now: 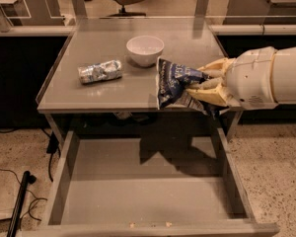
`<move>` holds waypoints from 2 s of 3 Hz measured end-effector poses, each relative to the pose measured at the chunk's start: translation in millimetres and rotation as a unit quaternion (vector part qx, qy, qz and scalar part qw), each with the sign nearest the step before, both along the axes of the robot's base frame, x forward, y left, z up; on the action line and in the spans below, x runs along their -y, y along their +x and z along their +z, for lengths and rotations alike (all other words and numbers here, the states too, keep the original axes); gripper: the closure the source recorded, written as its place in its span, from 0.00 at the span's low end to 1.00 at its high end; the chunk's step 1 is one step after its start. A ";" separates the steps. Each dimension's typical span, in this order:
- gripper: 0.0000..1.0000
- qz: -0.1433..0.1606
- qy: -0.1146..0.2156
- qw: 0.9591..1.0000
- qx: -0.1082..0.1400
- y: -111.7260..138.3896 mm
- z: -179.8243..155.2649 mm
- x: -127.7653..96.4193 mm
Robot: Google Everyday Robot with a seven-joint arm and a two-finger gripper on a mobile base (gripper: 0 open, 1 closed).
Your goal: Pick blue chip bag from top drawer and place on counter
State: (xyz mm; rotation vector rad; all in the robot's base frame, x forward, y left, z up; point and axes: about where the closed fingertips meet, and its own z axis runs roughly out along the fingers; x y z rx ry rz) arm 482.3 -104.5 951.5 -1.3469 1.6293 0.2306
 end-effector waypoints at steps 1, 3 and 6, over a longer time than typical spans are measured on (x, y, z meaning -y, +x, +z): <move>1.00 -0.006 -0.001 1.000 0.007 11.7 2.2 0.1; 1.00 -0.058 -0.004 0.998 -0.020 110.9 -17.4 10.4; 1.00 -0.152 -0.061 0.985 -0.055 180.9 -76.4 24.3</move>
Offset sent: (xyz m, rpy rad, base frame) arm 0.1060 -0.0109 -0.0108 -0.0152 0.0129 -0.0932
